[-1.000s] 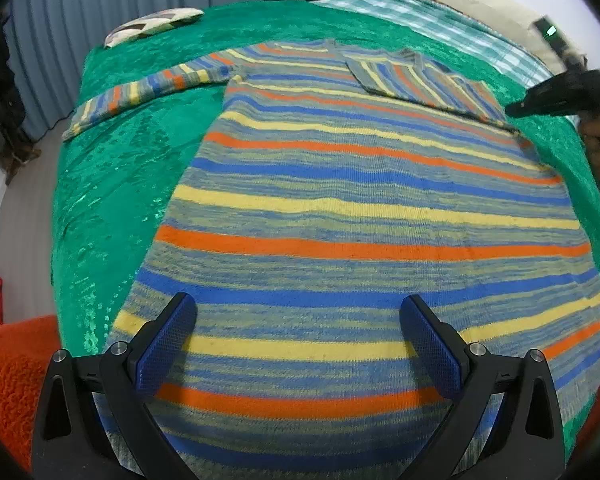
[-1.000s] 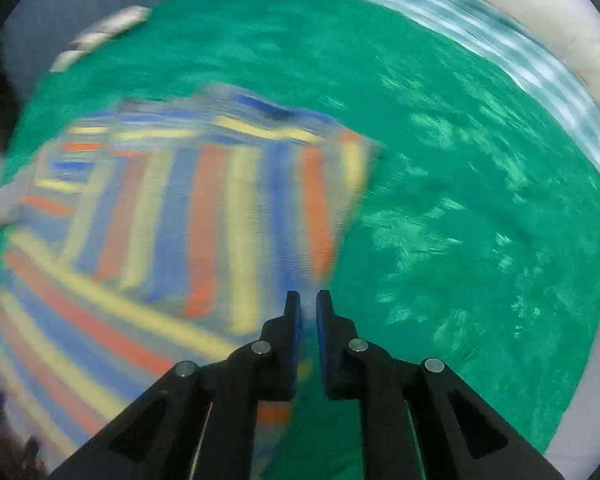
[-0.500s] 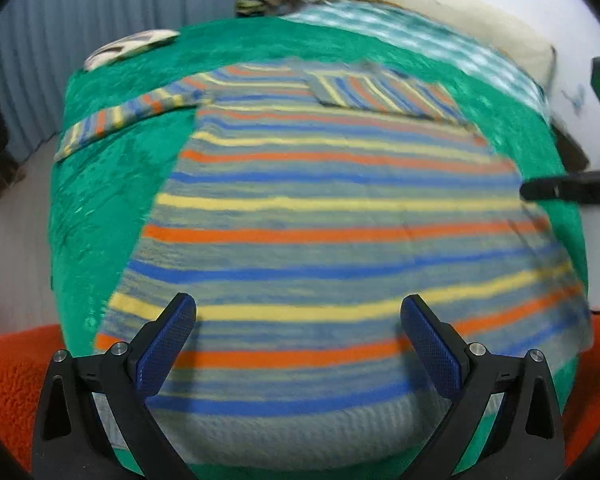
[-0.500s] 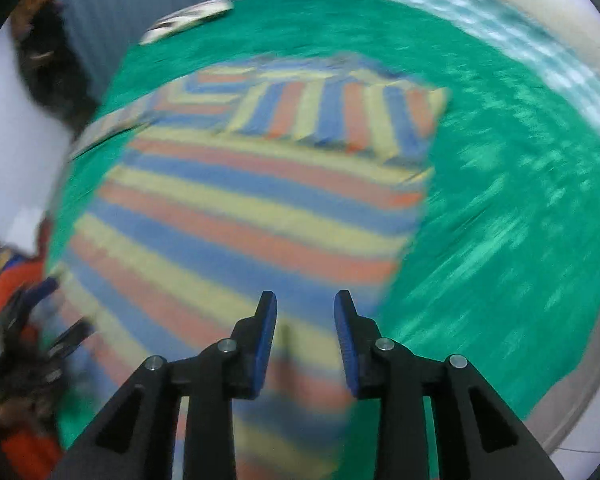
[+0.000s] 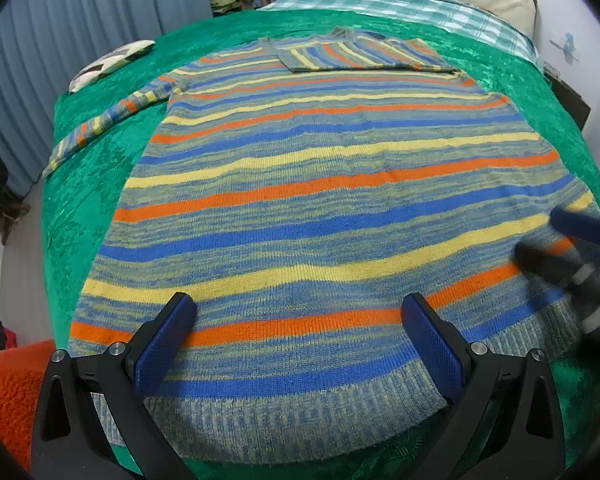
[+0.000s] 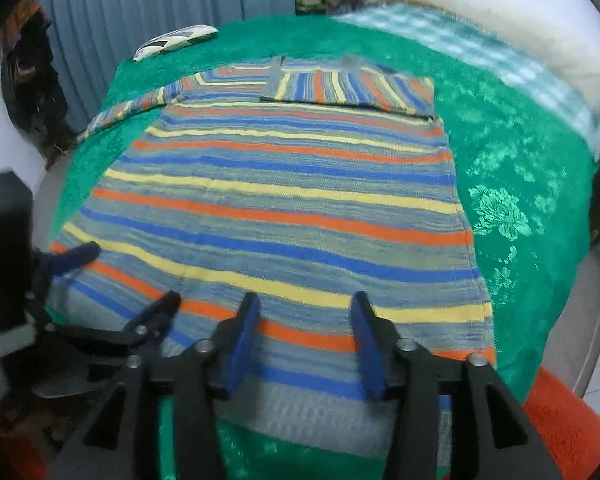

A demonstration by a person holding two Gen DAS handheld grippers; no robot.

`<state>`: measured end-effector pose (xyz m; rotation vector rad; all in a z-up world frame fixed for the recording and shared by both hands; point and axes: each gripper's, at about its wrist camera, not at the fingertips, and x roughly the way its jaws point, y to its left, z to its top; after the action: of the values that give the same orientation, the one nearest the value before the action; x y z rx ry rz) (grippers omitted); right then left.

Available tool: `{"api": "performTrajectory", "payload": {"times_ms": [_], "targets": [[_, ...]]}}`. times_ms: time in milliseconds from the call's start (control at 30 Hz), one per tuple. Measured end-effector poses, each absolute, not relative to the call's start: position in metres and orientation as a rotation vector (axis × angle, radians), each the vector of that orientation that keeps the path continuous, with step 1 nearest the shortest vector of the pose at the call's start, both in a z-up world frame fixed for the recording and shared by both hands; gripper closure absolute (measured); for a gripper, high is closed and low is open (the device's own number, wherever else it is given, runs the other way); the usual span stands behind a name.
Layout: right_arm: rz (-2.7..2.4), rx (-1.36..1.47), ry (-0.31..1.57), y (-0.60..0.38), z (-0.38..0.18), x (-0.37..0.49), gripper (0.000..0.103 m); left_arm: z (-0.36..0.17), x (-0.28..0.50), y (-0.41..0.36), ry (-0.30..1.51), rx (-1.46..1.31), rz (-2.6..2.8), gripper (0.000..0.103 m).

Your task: Fold small clothes

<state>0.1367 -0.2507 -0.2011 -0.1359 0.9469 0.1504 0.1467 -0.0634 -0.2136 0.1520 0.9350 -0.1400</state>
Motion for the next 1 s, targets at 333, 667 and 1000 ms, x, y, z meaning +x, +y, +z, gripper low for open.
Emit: {"api": "performTrajectory", "payload": {"times_ms": [333,667,1000], "targets": [[0.147,-0.212,0.905,-0.248,-0.233,0.131,0.043,-0.217,0.153,-0.065,0.993,0.157,-0.123,0.000],[0.141,-0.244,0.885,-0.243,-0.236,0.131,0.042,-0.214,0.147,-0.062,0.995,0.168,-0.162,0.000],[0.142,-0.243,0.883,-0.243,-0.236,0.131,0.041,-0.191,0.144,-0.043,1.129,0.147,-0.240,0.001]]}}
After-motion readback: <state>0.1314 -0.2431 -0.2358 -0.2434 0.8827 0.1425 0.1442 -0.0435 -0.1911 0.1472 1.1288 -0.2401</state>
